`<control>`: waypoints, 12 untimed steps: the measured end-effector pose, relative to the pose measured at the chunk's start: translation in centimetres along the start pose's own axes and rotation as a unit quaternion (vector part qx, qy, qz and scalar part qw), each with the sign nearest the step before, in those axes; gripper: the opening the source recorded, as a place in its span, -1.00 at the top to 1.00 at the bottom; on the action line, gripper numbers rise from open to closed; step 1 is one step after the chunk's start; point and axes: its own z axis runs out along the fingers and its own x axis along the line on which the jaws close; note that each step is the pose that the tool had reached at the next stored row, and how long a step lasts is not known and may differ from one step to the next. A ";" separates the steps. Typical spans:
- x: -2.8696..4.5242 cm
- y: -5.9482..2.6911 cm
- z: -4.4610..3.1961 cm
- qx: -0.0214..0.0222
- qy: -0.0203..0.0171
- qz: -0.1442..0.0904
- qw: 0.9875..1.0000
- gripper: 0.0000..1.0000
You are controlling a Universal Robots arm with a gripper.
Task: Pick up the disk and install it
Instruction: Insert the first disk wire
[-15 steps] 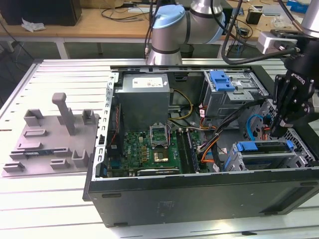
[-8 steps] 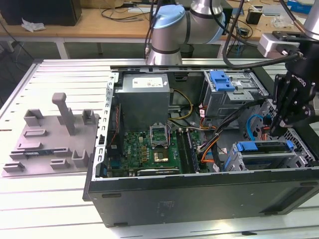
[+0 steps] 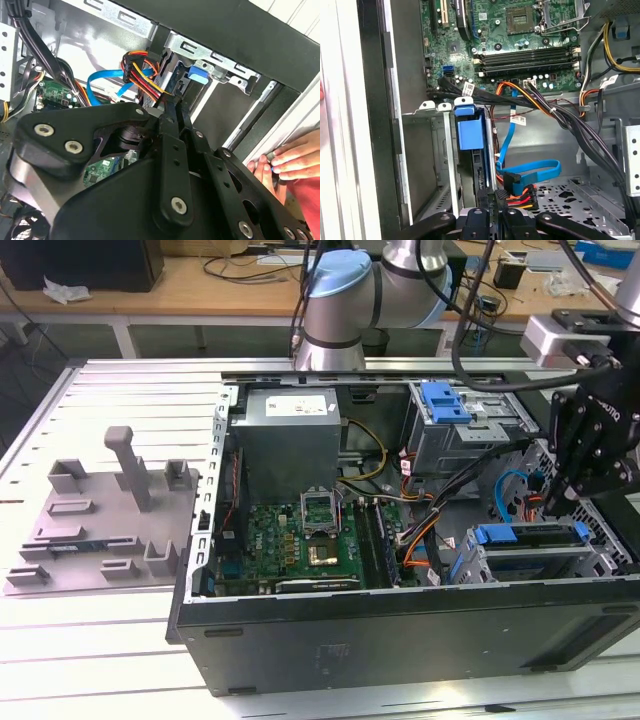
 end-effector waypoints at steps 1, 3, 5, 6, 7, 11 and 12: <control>0.09 -0.01 0.01 0.000 -0.002 -0.001 1.000 0.66; 0.33 0.00 0.03 0.001 -0.008 -0.004 1.000 0.66; 0.62 0.05 0.05 0.002 -0.014 -0.005 1.000 0.66; 0.67 0.05 0.05 0.002 -0.014 -0.005 1.000 0.66; 0.66 0.05 0.05 0.002 -0.015 -0.005 1.000 0.66; 0.67 0.07 0.05 0.002 -0.015 -0.006 1.000 0.66; 0.67 0.07 0.05 0.002 -0.015 -0.006 1.000 0.66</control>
